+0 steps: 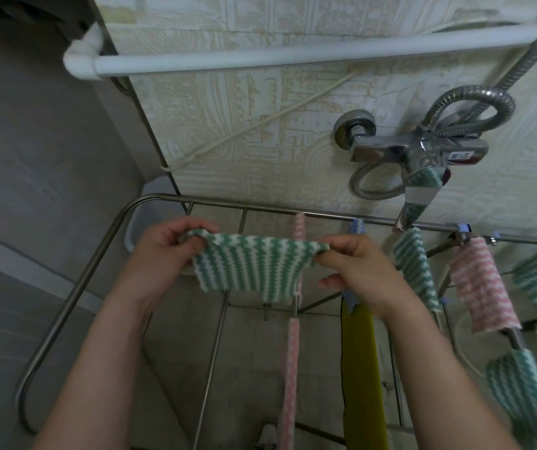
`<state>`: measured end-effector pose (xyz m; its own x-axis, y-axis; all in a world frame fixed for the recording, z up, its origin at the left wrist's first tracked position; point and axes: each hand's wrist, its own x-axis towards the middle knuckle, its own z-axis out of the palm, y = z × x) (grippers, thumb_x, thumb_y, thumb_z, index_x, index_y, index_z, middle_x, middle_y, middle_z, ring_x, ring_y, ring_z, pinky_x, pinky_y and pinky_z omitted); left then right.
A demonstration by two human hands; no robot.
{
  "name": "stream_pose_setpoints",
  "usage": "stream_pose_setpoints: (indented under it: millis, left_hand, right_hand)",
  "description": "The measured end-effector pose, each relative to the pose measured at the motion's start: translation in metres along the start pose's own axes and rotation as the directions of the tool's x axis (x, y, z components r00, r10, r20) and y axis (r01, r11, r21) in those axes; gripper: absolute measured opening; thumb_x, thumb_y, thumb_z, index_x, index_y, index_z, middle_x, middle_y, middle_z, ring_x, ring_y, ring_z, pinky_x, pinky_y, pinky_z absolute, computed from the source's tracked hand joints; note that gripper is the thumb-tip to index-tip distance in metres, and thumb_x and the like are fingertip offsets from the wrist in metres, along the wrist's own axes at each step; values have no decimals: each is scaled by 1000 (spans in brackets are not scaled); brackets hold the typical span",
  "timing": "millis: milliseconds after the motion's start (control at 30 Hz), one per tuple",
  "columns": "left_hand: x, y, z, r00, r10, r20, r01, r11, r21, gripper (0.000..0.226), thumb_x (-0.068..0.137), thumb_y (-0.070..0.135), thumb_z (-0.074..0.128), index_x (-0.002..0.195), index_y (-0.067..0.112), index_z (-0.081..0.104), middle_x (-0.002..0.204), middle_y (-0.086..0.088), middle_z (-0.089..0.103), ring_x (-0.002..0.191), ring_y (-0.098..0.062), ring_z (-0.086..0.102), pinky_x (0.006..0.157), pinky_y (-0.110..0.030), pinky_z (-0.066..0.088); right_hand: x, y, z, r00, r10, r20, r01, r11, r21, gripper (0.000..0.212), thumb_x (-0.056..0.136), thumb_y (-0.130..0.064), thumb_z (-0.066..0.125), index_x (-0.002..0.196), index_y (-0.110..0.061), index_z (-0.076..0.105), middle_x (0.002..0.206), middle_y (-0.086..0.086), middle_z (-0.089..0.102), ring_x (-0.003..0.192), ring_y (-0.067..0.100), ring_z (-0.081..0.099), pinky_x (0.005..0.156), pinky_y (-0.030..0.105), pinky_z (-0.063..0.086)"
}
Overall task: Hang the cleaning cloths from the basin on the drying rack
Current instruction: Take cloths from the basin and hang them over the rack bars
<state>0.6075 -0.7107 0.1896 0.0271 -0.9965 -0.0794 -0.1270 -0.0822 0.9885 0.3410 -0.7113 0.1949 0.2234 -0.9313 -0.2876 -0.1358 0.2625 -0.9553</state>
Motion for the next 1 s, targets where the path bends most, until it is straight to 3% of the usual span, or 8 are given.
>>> stream_pose_setpoints:
  millis: [100, 200, 300, 433, 567, 700, 800, 1000]
  left_hand:
    - [1, -5, -5, 992, -86, -95, 56, 958, -281, 16, 87, 6, 56, 90, 17, 66, 79, 3, 71, 72, -15, 64, 59, -25, 56]
    - [4, -5, -10, 981, -87, -173, 19, 932, -362, 14, 93, 7, 50, 92, 19, 57, 84, 2, 67, 68, -9, 65, 53, -24, 56]
    - [10, -9, -13, 967, -85, -239, 2, 944, -329, 15, 94, 10, 53, 102, 22, 51, 87, 3, 65, 69, -8, 65, 57, -24, 56]
    - [25, -38, -11, 948, -227, -221, 184, 963, -199, 24, 94, 12, 55, 103, 33, 49, 86, 1, 66, 65, -11, 65, 53, -25, 52]
    - [34, -76, -10, 941, -338, -4, 338, 940, 46, 30, 85, 0, 62, 92, 29, 62, 105, -2, 62, 88, -20, 60, 71, -30, 49]
    - [38, -84, -13, 914, -382, 135, 355, 916, 186, 49, 77, -9, 67, 109, 28, 64, 107, 18, 59, 97, -1, 58, 80, -18, 46]
    - [50, -84, -14, 912, -377, 163, 318, 899, 300, 71, 74, -15, 62, 130, 27, 51, 124, 13, 48, 113, -8, 48, 93, -24, 39]
    - [82, -84, -6, 954, -270, 131, 175, 856, 487, 78, 82, -11, 52, 147, 23, 26, 153, 1, 26, 138, -17, 29, 102, -22, 26]
  right_hand:
    - [6, 1, 20, 994, 87, 63, -107, 858, 503, 34, 92, 3, 46, 76, -7, 74, 76, 12, 70, 71, 22, 67, 57, 32, 60]
    - [14, 1, 37, 987, 136, 86, -160, 796, 583, 24, 96, -10, 46, 101, 4, 65, 76, 18, 68, 63, 23, 67, 52, 30, 59]
    - [23, 5, 49, 981, 162, 110, -195, 751, 631, 24, 99, -17, 45, 104, -1, 63, 80, 16, 72, 63, 20, 70, 49, 27, 57]
    - [49, 29, 65, 926, 376, -21, -319, 813, 487, 24, 101, -18, 41, 109, -4, 60, 92, 14, 72, 73, 21, 71, 50, 29, 58]
    - [71, 60, 83, 846, 522, -108, -467, 823, 322, 25, 102, -15, 34, 112, -4, 55, 112, 15, 64, 91, 27, 65, 54, 36, 60]
    - [88, 59, 87, 835, 529, -151, -472, 830, 298, 39, 102, -16, 32, 140, -6, 36, 134, 15, 52, 112, 30, 59, 69, 37, 61]
    - [98, 55, 87, 837, 511, -199, -457, 850, 261, 44, 102, -17, 34, 145, -8, 30, 141, 14, 45, 119, 31, 53, 81, 41, 58]
    - [113, 54, 84, 864, 337, -373, -358, 934, 13, 35, 100, -19, 33, 130, -9, 49, 116, 7, 59, 90, 18, 62, 86, 43, 57]
